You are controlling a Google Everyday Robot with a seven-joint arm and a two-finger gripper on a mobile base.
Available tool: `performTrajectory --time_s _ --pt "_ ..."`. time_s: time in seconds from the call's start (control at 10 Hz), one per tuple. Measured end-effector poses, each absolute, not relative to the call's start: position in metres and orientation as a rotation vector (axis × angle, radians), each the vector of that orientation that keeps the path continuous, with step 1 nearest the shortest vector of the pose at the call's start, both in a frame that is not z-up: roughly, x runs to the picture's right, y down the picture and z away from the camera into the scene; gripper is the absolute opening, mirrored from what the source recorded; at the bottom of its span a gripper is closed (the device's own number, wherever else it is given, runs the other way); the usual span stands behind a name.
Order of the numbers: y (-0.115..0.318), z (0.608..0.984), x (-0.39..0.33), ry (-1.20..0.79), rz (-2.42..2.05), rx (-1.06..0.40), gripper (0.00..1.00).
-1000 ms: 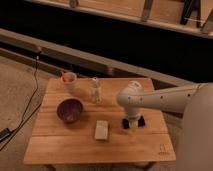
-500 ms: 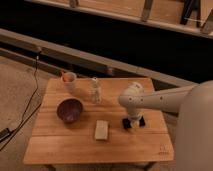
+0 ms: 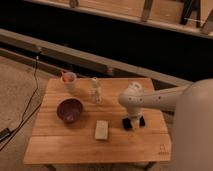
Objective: Place the eraser on the white sponge
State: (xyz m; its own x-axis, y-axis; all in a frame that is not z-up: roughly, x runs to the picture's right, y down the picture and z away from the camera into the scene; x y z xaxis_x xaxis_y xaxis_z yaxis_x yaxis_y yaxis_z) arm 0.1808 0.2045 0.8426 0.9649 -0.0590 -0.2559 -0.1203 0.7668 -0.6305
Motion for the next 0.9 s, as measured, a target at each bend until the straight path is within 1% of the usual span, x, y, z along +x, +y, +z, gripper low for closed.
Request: performTrajectory --time_s 0.4,0.5,0.6,0.7,0.9 --pt "0.2078 0.8491 0.1776 0.257 0.025 -0.711 0.65" --pt "0.2084 0.8504 0.1766 0.251 0.022 -0.716 0.62" --pt "0.2089 0.8512 0.1762 0.247 0.021 -0.720 0.56" --pt "0.2091 0.8519 0.1755 0.242 0.019 -0.726 0.43" --pt "0.2089 0.8525 0.1762 0.237 0.018 -0.732 0.26"
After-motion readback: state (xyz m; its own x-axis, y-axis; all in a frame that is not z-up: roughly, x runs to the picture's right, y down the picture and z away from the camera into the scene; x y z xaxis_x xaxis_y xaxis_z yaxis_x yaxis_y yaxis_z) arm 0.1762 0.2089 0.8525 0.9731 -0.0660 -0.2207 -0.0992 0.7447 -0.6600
